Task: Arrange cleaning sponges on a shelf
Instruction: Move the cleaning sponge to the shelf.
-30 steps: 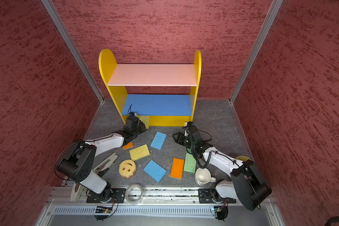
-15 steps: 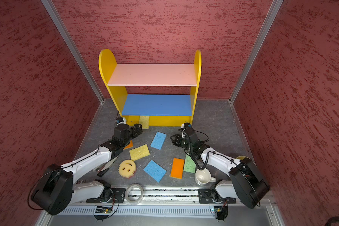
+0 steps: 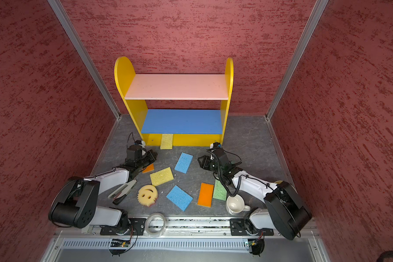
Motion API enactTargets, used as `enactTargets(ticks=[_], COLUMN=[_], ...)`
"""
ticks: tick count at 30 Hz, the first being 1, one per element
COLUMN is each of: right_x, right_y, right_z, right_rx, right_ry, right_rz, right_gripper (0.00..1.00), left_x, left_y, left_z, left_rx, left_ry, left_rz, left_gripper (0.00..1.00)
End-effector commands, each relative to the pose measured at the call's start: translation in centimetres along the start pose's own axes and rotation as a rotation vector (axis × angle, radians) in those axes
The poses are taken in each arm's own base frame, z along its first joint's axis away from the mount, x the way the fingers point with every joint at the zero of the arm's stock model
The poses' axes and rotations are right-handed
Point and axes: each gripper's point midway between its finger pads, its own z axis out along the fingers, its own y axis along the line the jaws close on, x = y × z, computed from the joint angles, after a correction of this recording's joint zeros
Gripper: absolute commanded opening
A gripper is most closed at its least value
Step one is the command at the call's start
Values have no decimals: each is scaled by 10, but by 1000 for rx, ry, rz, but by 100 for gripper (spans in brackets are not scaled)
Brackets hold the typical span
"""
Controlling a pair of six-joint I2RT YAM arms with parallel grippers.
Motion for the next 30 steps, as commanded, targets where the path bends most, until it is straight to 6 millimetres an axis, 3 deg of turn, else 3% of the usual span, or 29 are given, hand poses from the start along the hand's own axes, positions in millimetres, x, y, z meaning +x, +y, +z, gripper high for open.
enactTargets(ticks=[1, 16, 20, 25, 30], right_x=[-9, -10, -10, -8, -6], right_y=[7, 6, 5, 3, 3], right_z=[2, 5, 6, 11, 15], right_rx=[-13, 9, 13, 16, 21], right_ry=[-36, -31, -30, -18, -6], right_rz=[9, -18, -19, -16, -14], right_gripper=[47, 48, 48, 48, 48], left_x=[-6, -5, -7, -21, -24], left_y=[-16, -10, -6, -21, -22], left_z=[12, 64, 72, 79, 85], left_rx=[57, -18, -35, 15, 26], left_ry=[-10, -31, -40, -76, -84], left_rz=[43, 82, 77, 81, 75], left_gripper=[0, 0, 0, 0, 0])
